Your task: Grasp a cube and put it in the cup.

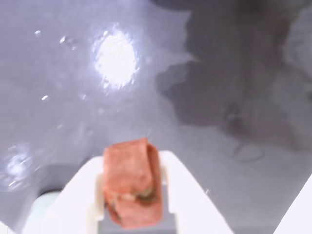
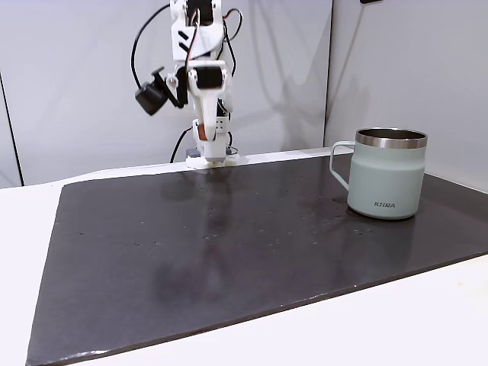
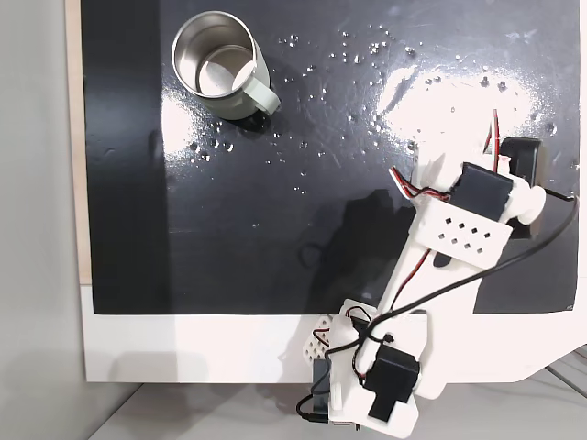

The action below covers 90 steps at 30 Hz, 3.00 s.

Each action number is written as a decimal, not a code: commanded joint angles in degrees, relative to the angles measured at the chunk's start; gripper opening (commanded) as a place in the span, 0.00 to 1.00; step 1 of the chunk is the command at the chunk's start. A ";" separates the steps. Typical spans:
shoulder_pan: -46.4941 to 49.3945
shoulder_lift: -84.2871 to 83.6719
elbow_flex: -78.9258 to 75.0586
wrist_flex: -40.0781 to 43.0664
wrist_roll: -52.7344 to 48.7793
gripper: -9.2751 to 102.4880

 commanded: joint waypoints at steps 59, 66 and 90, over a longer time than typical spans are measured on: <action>-41.13 -57.30 -87.80 -8.44 5.19 0.09; -41.48 -58.10 -87.80 -8.00 5.45 0.10; -45.26 -58.18 -89.56 -2.37 2.72 0.29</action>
